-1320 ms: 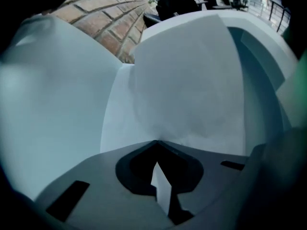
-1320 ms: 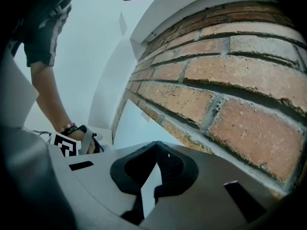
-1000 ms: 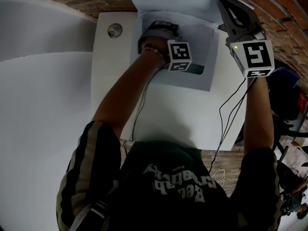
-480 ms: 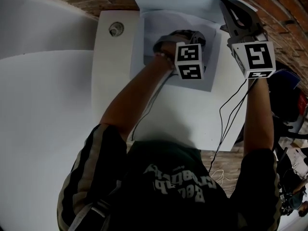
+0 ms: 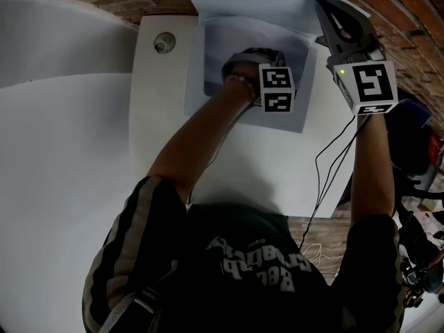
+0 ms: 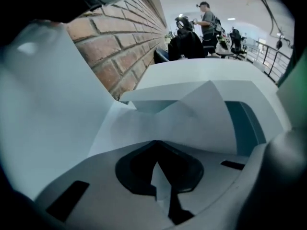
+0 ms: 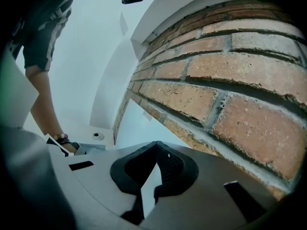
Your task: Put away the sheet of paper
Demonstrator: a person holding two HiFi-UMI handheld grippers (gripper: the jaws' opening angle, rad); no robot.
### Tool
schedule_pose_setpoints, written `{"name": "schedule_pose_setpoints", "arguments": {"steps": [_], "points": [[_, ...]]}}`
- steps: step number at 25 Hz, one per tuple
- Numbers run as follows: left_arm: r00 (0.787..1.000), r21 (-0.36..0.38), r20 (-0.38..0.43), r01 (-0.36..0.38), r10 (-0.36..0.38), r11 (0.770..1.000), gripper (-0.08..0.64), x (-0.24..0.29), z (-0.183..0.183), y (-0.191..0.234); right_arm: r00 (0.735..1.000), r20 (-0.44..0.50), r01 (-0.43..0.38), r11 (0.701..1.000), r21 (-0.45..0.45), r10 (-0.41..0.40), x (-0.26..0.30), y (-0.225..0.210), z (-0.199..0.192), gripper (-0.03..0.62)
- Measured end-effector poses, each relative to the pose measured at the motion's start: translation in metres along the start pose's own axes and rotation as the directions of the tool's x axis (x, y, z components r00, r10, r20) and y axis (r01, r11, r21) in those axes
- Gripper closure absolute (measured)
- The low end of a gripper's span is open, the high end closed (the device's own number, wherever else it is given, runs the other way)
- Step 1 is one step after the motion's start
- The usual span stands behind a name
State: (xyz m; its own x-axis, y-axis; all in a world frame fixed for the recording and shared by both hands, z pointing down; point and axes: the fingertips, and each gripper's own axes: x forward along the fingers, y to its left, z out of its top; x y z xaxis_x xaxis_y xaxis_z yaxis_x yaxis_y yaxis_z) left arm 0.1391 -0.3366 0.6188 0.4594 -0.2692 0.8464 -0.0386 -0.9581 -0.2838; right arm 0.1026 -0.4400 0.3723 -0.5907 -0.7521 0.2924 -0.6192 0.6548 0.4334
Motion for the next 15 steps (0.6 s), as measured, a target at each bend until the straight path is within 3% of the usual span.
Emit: {"name": "schedule_pose_setpoints", "arguments": {"steps": [4, 15], "points": [[0.999, -0.014, 0.006, -0.052, 0.052, 0.999, 0.557, 0.002, -0.002, 0.015, 1.000, 0.002, 0.000, 1.000, 0.004, 0.000, 0.000, 0.000, 0.001, 0.598], [0.986, 0.054, -0.013, -0.166, 0.167, 0.985, 0.557, 0.005, -0.012, 0.042, 1.000, 0.001, -0.001, 1.000, 0.006, 0.001, 0.000, 0.001, 0.001, 0.598]]}}
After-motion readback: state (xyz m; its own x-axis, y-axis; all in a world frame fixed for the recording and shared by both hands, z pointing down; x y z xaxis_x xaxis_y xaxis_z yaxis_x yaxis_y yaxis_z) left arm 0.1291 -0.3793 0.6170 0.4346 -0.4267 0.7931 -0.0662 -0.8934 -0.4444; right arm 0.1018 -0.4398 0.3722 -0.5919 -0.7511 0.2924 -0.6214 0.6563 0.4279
